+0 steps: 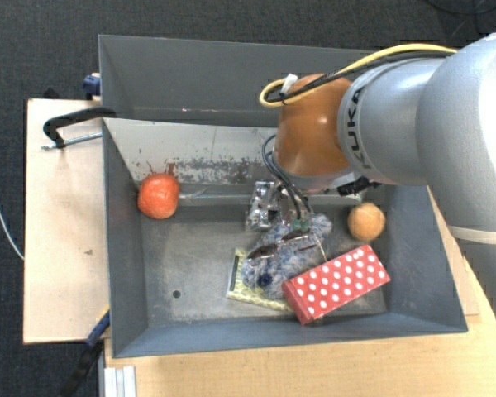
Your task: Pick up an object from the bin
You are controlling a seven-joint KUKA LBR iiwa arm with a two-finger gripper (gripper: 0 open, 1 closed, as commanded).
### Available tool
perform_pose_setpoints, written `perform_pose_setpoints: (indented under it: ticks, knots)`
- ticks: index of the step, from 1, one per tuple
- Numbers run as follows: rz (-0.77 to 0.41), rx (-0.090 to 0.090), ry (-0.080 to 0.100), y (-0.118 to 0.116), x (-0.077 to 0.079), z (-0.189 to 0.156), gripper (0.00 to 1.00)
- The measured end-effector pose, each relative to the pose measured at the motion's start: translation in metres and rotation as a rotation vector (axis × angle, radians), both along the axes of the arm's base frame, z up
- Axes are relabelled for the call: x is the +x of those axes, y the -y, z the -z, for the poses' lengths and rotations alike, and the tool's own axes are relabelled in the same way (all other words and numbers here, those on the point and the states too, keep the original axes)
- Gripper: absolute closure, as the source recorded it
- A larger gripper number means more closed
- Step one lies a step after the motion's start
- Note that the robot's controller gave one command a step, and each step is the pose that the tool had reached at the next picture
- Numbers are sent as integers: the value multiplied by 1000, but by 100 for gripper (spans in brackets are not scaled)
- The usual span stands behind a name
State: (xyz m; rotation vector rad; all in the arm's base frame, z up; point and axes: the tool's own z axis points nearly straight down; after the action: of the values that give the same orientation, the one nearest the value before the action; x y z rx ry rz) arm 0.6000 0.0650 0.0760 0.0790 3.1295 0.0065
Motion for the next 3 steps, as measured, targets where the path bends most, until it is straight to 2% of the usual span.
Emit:
perform_pose_setpoints:
  ticks: [1,2,3]
  knots:
    - [1,-1,-1,1,-1,2,0]
    - [1,0,0,0,0,0,100]
    - [1,-1,-2,1,-1,2,0]
